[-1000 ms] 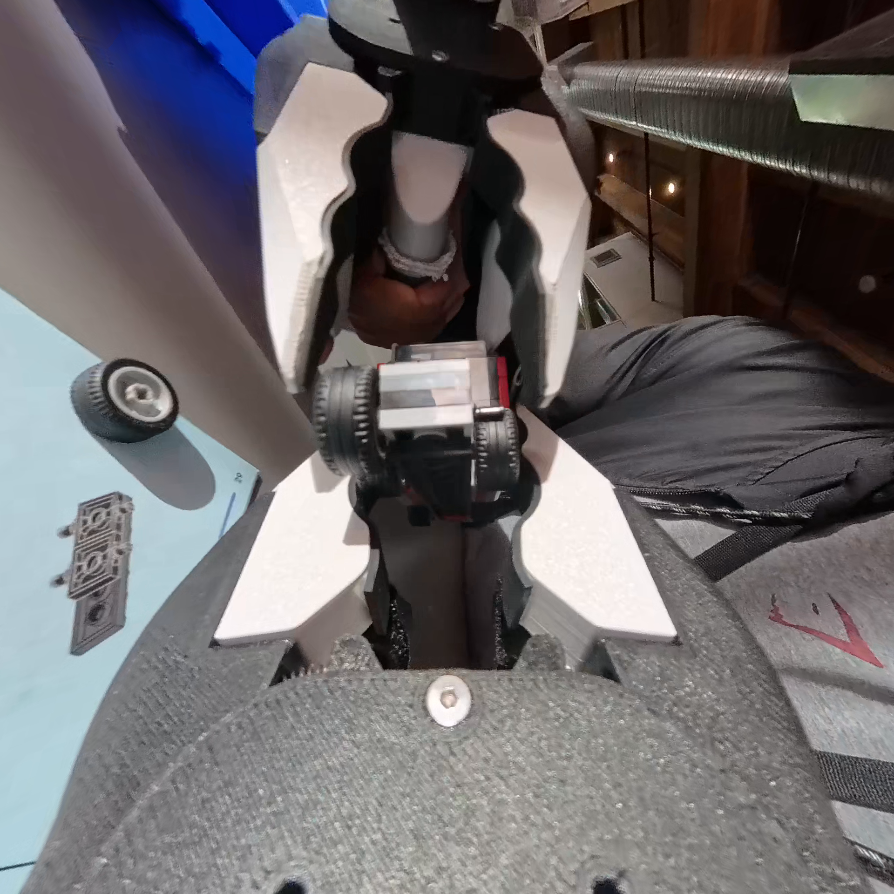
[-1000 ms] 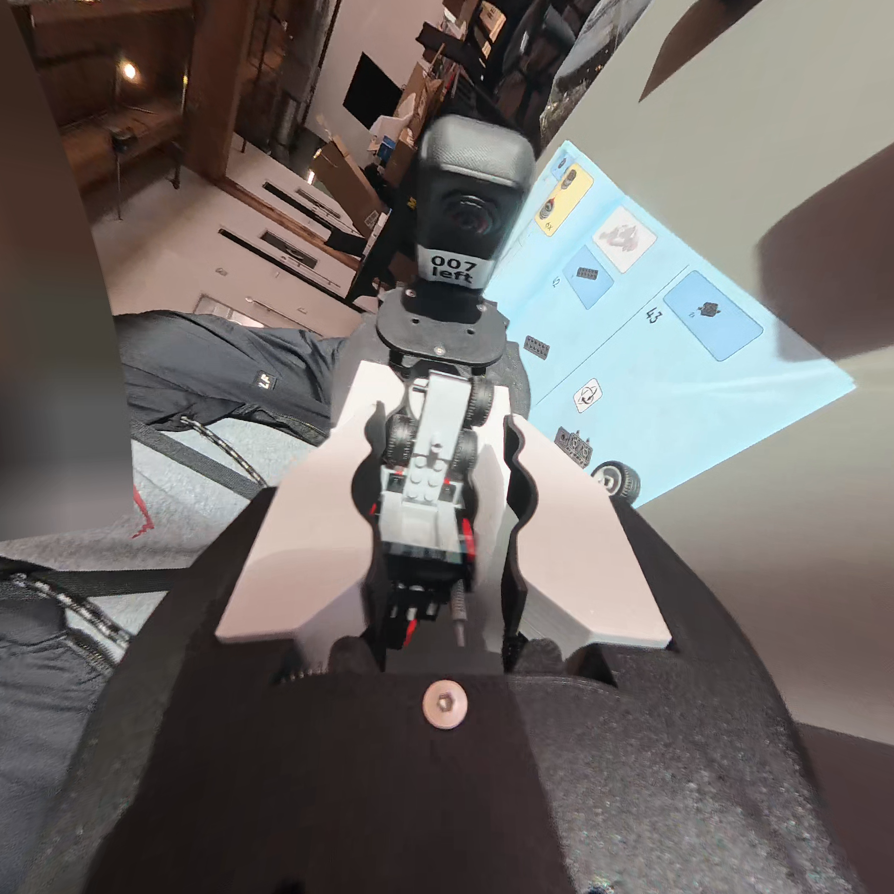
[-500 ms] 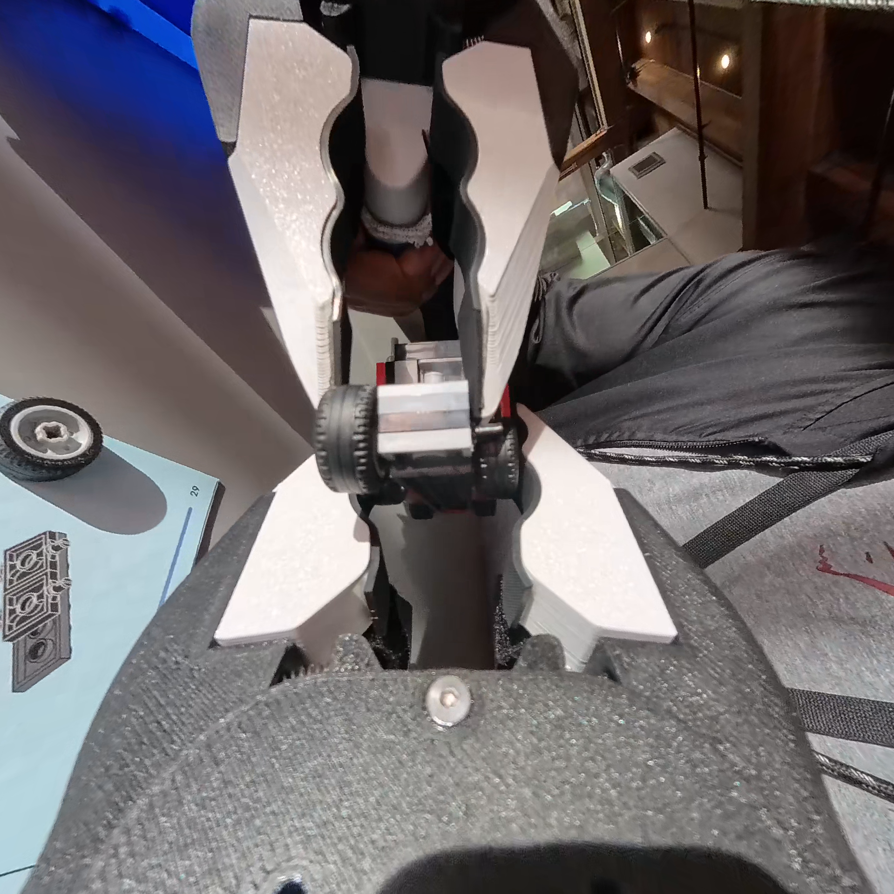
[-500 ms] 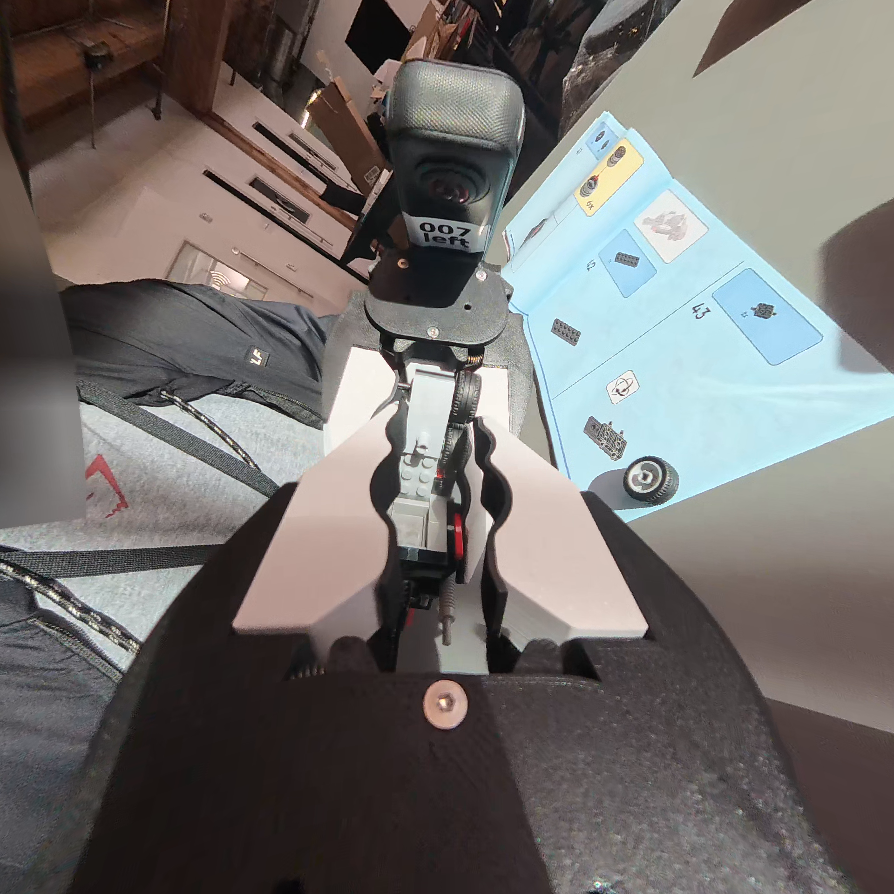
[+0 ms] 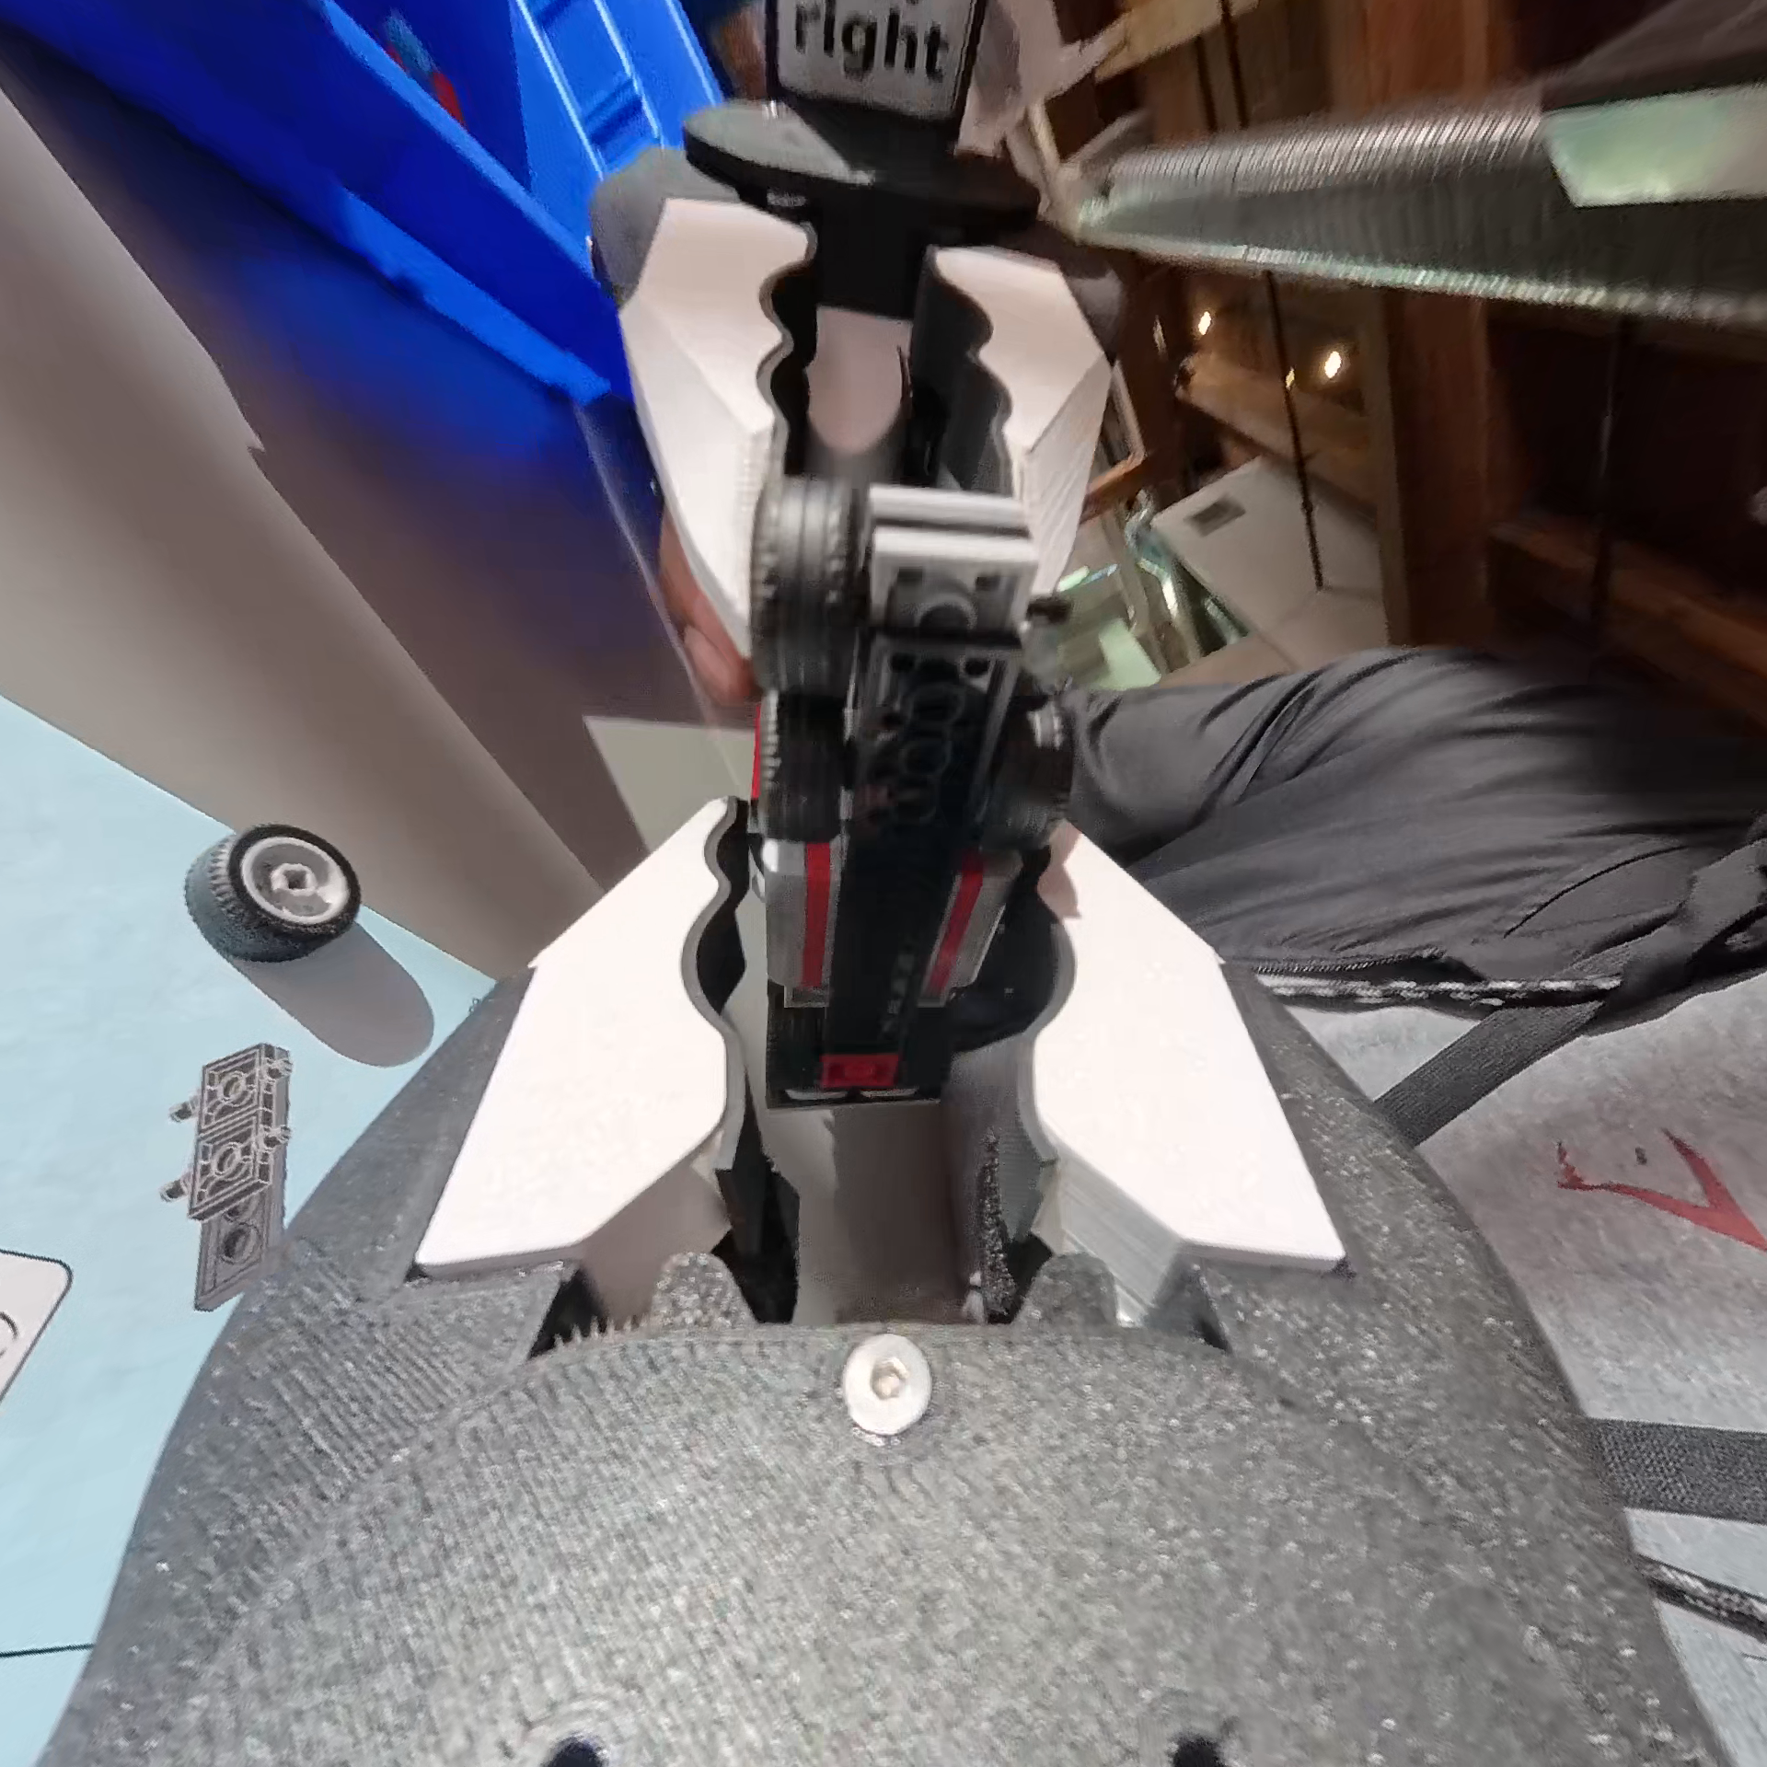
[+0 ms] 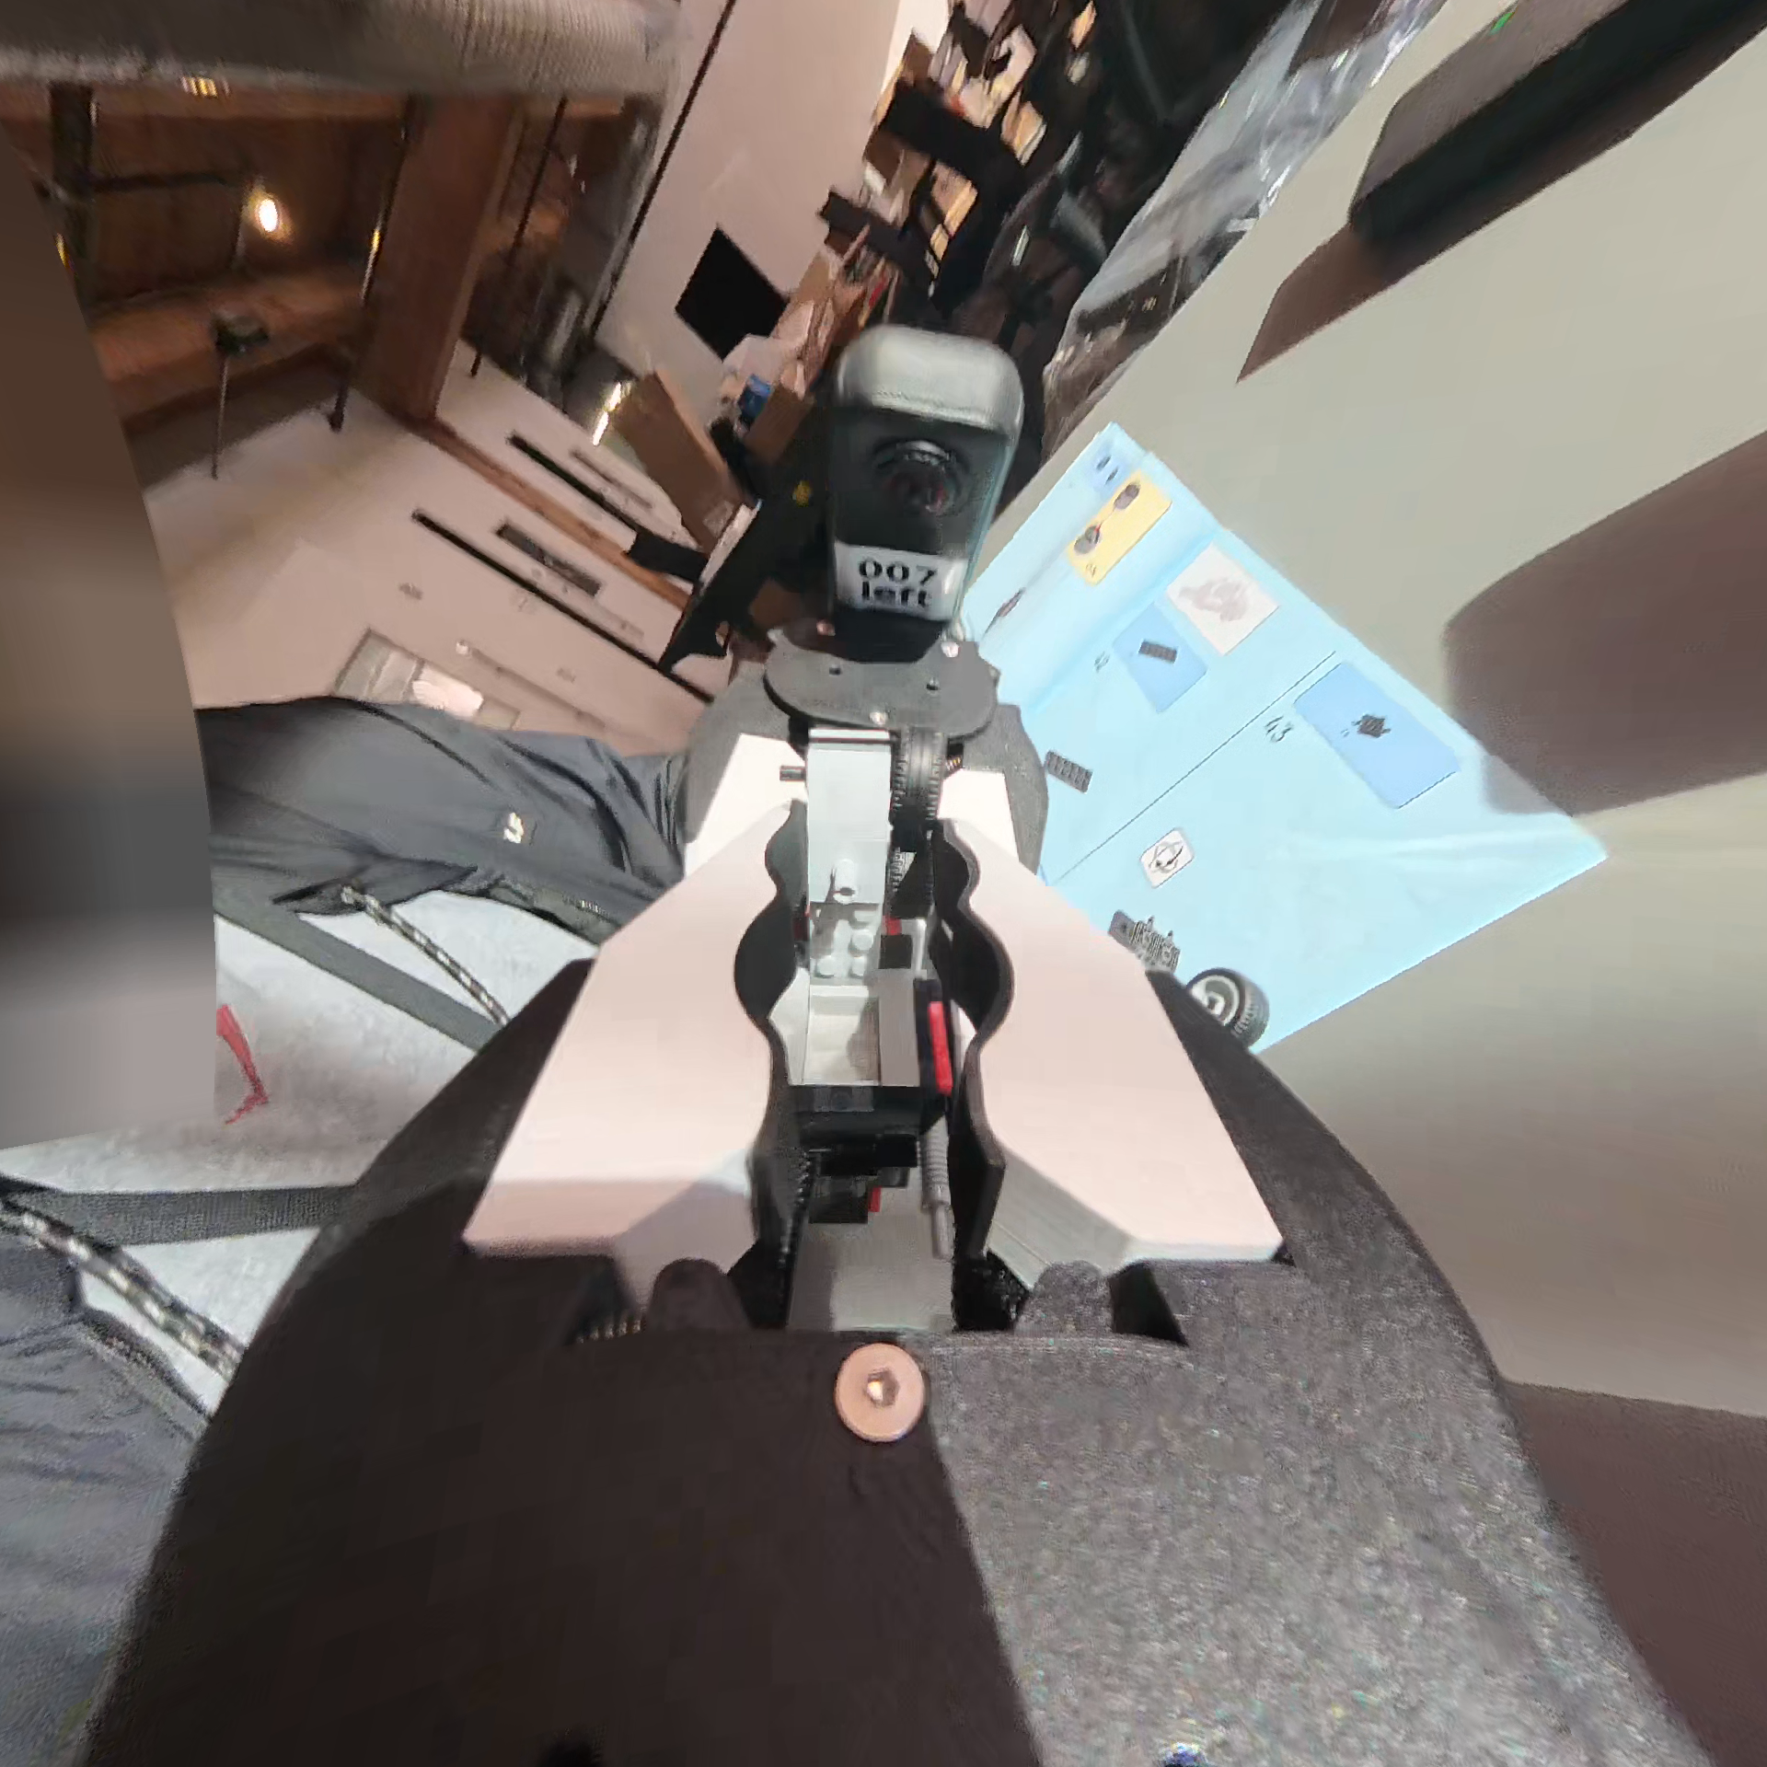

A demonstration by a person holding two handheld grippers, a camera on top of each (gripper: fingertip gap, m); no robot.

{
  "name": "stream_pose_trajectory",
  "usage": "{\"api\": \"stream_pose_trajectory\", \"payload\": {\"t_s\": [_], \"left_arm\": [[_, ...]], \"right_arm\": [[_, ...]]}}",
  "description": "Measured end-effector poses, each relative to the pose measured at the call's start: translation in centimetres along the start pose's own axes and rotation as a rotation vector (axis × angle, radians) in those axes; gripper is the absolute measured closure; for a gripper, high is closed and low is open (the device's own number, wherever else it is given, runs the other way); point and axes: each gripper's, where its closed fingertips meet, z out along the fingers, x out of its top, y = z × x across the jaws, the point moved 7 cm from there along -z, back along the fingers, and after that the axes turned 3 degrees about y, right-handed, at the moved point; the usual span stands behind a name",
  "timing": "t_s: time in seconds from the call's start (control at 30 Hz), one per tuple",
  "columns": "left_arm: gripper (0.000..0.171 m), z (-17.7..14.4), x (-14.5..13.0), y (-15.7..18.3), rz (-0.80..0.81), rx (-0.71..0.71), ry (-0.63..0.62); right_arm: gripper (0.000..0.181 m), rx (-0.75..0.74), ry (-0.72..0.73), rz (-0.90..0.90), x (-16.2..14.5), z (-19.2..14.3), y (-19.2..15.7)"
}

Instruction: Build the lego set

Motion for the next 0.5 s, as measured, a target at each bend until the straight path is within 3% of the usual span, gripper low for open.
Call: {"api": "stream_pose_trajectory", "payload": {"t_s": [0.23, 0.5], "left_arm": [[0.116, -0.8, 1.6, -0.6, -0.026, -0.013, 0.241], [0.12, -1.4, 2.0, -0.7, -0.072, -0.034, 0.262]], "right_arm": [[0.164, -0.038, 0.194, 0.09, 1.2, -0.9, 0.5], [0.164, -0.047, 0.226, 0.116, 1.3, -1.1, 0.9]]}}
